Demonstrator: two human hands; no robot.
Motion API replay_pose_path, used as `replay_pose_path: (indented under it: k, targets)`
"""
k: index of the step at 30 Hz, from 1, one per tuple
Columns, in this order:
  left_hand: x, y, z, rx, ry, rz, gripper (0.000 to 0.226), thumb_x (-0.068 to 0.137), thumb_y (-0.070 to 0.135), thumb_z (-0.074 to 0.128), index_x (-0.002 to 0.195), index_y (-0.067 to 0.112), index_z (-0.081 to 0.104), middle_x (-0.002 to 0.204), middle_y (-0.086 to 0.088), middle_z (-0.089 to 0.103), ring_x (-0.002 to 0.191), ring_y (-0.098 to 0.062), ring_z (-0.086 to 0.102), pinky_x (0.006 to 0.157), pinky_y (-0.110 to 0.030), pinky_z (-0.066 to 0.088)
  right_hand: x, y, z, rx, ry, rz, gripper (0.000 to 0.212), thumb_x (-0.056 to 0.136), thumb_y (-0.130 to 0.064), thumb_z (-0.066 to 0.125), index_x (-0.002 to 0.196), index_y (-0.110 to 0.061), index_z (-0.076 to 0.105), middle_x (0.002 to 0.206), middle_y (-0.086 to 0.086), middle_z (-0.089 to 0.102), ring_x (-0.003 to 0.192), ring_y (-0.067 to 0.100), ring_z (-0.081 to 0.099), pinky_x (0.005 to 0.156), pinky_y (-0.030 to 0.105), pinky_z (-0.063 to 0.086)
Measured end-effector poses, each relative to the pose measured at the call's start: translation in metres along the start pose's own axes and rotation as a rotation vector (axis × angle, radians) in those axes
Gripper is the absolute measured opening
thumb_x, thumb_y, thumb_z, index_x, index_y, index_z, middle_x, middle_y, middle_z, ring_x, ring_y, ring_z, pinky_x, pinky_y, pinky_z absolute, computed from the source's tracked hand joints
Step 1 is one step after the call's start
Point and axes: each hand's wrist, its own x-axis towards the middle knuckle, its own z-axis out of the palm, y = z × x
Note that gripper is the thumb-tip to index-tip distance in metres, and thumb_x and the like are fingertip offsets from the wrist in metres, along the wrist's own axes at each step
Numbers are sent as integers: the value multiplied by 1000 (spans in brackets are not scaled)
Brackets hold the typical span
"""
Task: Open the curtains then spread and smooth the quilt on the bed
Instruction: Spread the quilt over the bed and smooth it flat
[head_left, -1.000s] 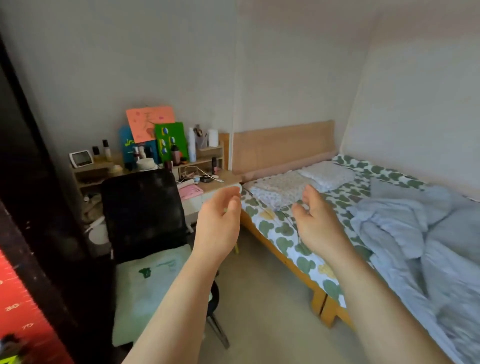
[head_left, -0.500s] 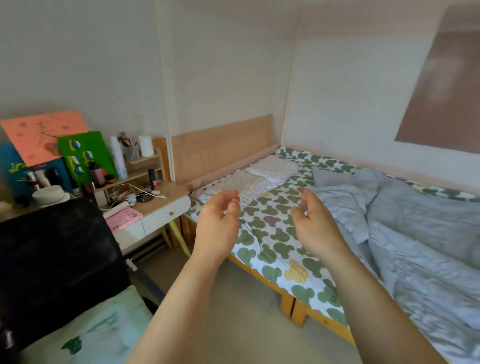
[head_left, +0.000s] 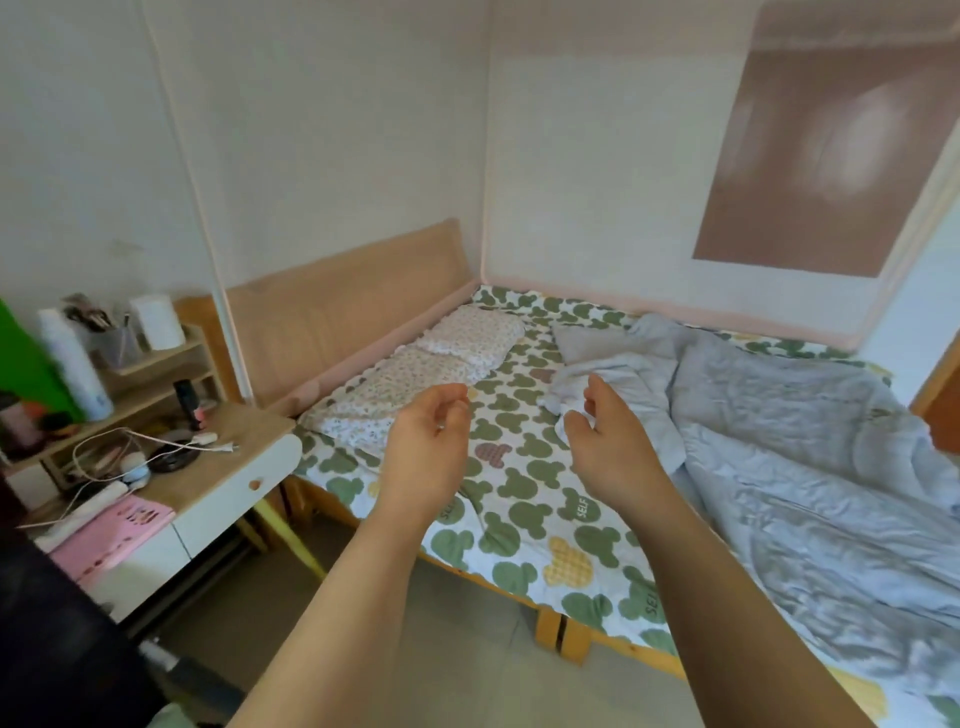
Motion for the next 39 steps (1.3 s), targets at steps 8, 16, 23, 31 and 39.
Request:
replay_pose_path:
  k: [8,16,23,31,39]
  targets:
    - [75,-43,25,56,-22,-44,31,99,18,43,127,16,59,119,5,62,99,-5,55,68,-6,36,80,31,22,-21,19,52,53,100,-27,35,150,-14,21,156,0,25,142,18,26,115,39,27]
    - [183,-78,82,67,-39,-88,30,99,19,44,124,15,60,109,6,65,78,-6,57,64,-16,42,203,64,29,-33,11,95,59,101,-23,36,153,-12,12,159,6,17,144,21,23,114,32,22]
    - [268,-107,124,85,-19,-136,30,99,19,44,124,17,60,117,4,63,91,-6,58,74,-19,42,304,91,38,-39,-6,110,57,101,-24,38,152,-13,15,158,6,22,143,21,25,114,33,23]
    - [345,-165,149,103,-47,-221,28,98,20,45,119,19,62,103,8,65,71,-13,56,66,-26,47,379,126,72,-81,-26,190,52,99,-24,44,148,-17,30,153,4,34,137,20,37,111,34,29]
    - [449,-232,169,77,-231,-298,26,96,17,47,114,16,66,114,-1,66,105,-18,61,94,-36,49,456,140,116,-93,39,325,45,97,-20,46,142,-16,44,144,5,47,115,16,53,98,27,37]
